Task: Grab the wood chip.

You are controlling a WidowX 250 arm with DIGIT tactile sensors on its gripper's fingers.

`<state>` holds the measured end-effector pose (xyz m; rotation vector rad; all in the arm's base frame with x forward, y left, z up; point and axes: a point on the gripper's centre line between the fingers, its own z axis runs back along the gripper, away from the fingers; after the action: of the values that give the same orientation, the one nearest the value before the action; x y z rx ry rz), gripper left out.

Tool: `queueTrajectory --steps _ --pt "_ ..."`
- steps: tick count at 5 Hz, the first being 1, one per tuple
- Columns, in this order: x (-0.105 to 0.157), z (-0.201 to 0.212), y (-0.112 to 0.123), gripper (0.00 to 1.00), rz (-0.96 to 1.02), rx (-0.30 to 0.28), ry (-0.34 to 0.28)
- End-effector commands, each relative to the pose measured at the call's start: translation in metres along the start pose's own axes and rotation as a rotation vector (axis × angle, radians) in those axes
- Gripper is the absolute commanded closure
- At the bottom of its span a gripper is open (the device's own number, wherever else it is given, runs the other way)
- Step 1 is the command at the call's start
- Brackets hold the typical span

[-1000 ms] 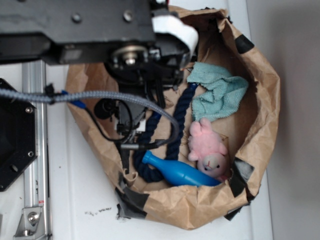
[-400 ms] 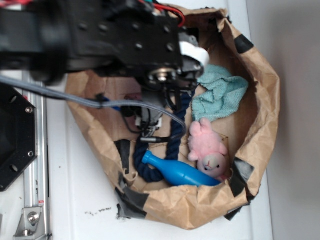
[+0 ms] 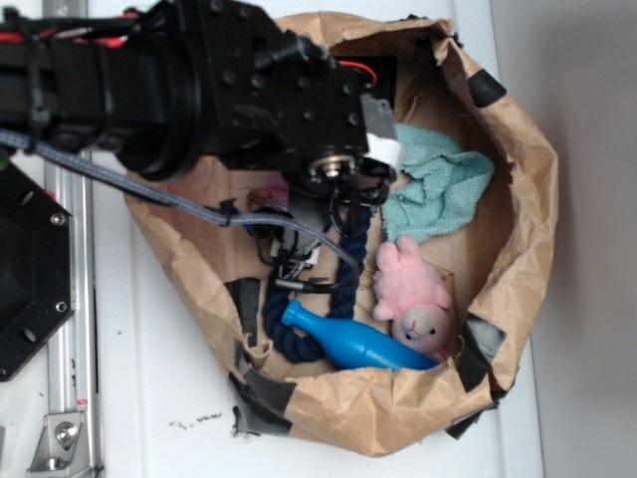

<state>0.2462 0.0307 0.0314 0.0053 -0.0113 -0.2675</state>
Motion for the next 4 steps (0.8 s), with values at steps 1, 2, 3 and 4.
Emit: queueTrajectory --steps 1,2,3,4 --pt "-0.011 0.009 0.000 0.00 -0.014 0.035 -0.054" --pt "-0.013 0.007 0.000 0.00 -0.021 0.036 -0.052" --pt "-0.011 -0.002 -0.001 0.00 -0.031 0.040 -0.035" --pt "-0.005 -0.019 0.000 0.00 -0.031 0.066 -0.029"
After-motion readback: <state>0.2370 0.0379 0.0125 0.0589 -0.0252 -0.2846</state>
